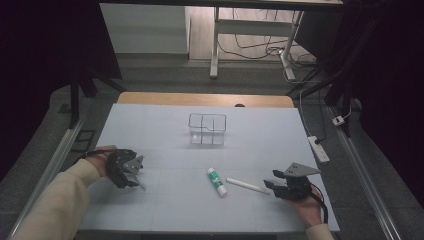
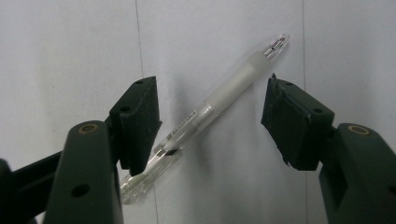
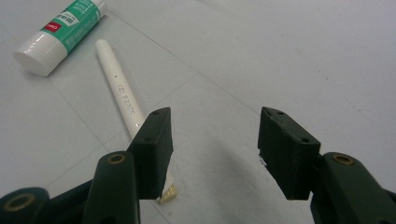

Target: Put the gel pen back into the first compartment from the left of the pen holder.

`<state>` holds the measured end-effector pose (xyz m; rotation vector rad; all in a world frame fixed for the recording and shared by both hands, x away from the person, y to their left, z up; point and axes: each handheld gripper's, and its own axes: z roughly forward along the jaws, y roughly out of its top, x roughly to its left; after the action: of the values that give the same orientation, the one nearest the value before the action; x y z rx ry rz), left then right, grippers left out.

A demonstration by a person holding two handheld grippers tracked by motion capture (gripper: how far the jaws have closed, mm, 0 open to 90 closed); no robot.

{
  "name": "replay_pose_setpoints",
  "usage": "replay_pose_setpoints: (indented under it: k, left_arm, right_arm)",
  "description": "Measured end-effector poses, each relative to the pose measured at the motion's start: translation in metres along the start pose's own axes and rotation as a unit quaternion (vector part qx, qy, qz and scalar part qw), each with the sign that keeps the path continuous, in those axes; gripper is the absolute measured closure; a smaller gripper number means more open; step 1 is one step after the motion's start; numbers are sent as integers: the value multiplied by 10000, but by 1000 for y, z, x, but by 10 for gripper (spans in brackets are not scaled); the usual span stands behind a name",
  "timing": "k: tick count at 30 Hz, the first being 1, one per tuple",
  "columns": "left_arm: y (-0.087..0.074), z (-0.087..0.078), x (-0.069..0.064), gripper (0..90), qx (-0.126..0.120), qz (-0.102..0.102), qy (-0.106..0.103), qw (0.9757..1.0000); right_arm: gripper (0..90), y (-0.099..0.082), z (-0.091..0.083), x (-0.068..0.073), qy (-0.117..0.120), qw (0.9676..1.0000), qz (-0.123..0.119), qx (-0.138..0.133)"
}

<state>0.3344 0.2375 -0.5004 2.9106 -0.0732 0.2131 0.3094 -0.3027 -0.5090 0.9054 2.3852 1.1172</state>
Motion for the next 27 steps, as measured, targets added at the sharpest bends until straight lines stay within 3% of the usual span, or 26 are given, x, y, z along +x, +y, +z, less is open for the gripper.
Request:
replay_pose_setpoints:
  k: [14, 21, 27]
  left_arm:
    - [3, 7, 3, 471, 78, 178, -307, 9993]
    - [7, 10, 6, 604, 124, 365, -384, 9985]
    - [8, 11, 8, 683, 122, 538, -623, 9965]
  right_arm:
    - [442, -1, 2, -1, 27, 10000, 14, 36]
    - [442, -1, 2, -1, 15, 10000, 16, 62]
    - [442, -1, 2, -1, 20, 10000, 17, 69]
